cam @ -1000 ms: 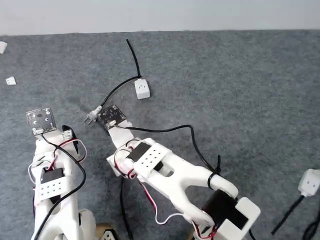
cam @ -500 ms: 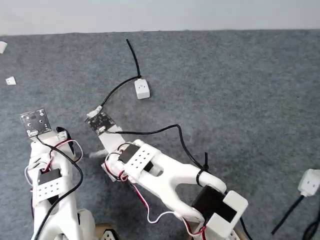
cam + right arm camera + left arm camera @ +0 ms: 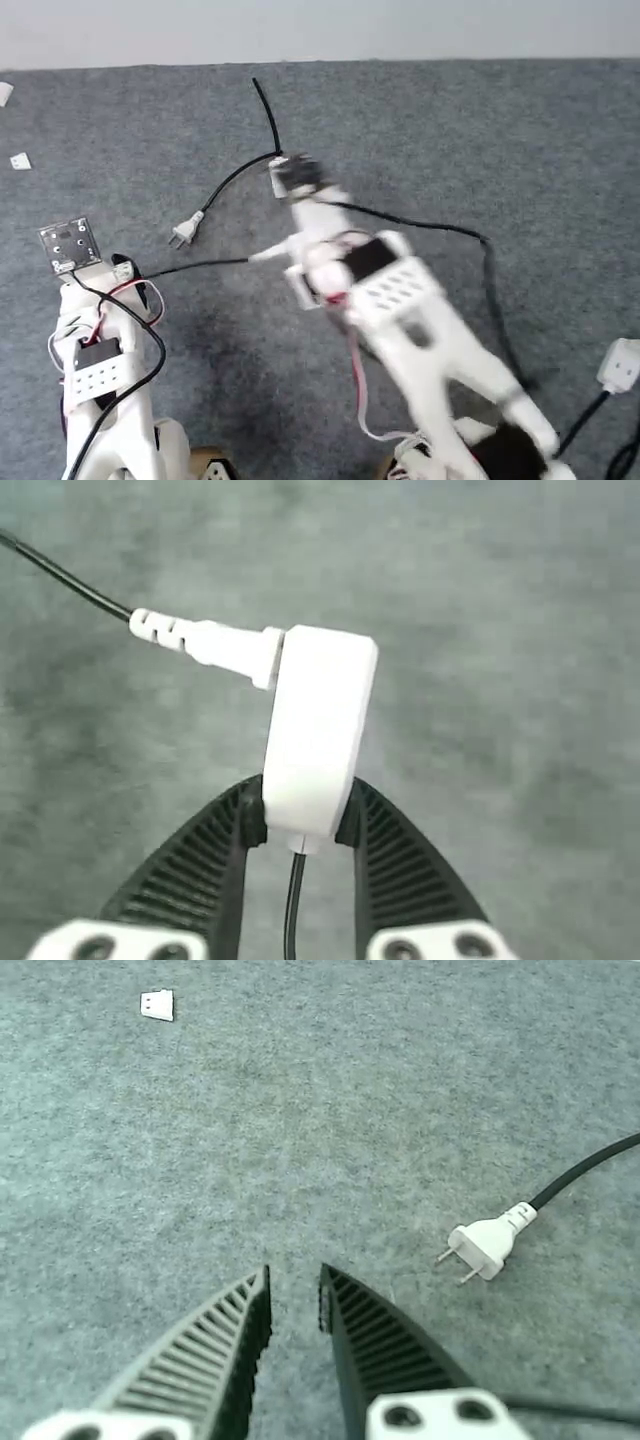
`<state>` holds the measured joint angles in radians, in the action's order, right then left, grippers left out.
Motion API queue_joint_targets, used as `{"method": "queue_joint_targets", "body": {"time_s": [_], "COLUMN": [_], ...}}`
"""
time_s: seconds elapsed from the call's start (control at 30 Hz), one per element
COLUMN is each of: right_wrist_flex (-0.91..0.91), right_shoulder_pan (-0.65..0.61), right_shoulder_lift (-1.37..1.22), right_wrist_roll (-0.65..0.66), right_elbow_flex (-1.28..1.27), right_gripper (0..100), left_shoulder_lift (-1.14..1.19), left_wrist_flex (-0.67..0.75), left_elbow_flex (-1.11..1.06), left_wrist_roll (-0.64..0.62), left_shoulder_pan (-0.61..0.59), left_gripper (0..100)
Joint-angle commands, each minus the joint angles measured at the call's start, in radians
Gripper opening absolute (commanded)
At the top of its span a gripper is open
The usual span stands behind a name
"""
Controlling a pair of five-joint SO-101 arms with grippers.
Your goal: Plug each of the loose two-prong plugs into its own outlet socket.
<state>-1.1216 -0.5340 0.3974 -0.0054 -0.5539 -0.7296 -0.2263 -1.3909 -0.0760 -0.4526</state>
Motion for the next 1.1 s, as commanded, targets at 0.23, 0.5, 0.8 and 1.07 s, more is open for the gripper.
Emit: {"method": "queue_joint_targets", "body": {"time_s": [0.23, 0.5, 0.8, 1.07], "right_wrist_flex": [0.108, 0.380, 0.486, 0.285], "right_shoulder_pan": [0.909, 1.346, 1.419, 1.442], "right_shoulder_lift": [0.473, 0.647, 0.662, 0.664], "right_wrist_roll": [0.083, 0.153, 0.281, 0.242], "right_elbow_flex": [-0.390, -0.692, -0.838, -0.649], "right_gripper": [0.8, 0.8, 19.8, 21.0], "left_shoulder_lift": [-0.012, -0.018, -0.020, -0.015], "left_wrist_flex": [0.025, 0.023, -0.057, -0.207], "left_elbow_flex": [-0.001, -0.015, 0.015, 0.084], "left_wrist_roll": [0.008, 0.008, 0.008, 0.044], "left_shoulder_pan": [-0.002, 0.000, 0.000, 0.000], "left_gripper": [8, 8, 8, 8]}}
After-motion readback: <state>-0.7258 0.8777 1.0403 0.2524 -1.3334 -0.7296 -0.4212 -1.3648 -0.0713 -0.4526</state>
